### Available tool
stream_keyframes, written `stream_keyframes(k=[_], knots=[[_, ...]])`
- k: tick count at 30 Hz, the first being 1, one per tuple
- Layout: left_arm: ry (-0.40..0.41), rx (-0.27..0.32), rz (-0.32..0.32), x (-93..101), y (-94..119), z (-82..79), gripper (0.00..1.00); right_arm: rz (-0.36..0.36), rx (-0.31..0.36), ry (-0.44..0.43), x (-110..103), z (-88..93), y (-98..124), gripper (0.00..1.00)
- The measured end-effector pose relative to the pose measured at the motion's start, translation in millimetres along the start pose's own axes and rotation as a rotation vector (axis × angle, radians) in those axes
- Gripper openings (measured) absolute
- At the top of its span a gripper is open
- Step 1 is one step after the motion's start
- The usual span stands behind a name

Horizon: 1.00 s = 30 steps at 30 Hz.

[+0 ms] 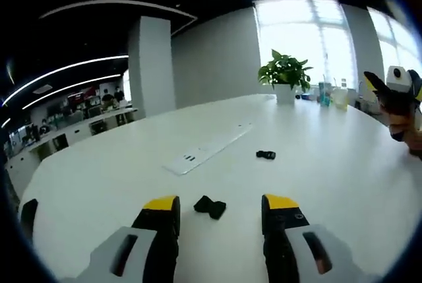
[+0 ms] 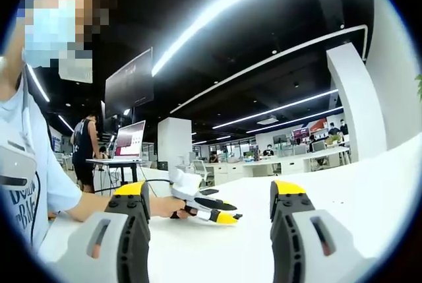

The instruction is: Snap the two parts of the plastic buckle together until the buckle closes and remains connected.

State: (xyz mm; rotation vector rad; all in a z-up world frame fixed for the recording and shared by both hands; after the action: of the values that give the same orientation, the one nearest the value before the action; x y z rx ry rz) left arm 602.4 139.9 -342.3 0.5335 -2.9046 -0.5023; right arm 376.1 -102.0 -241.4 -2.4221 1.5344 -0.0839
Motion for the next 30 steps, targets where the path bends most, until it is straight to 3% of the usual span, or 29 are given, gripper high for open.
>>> stream_keyframes(k=[10, 30], knots=[[0.039, -0.014, 0.036, 7.6, -12, 5.6, 0.49, -0.006, -0.002, -0.006, -2, 1.0, 0, 0.76], [0.043, -0.006, 0.072, 5.9, -12, 6.6, 0.46, -0.012, -0.006, -0.003, -2, 1.2, 0, 0.76]])
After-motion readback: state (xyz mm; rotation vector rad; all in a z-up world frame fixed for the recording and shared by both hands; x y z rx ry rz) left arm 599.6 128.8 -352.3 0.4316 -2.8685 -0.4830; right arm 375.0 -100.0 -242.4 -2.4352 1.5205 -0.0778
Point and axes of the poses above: the point that each gripper's makers call its tool centre point, and the gripper's own axes: y roughly backward along the fingers, x roughly to its right, z roughly out of its underside, the point moved 8 cm from there along y, roughly backward along the fingers, and after that the axes turned 15 degrees about z, right-handed, at the moved point
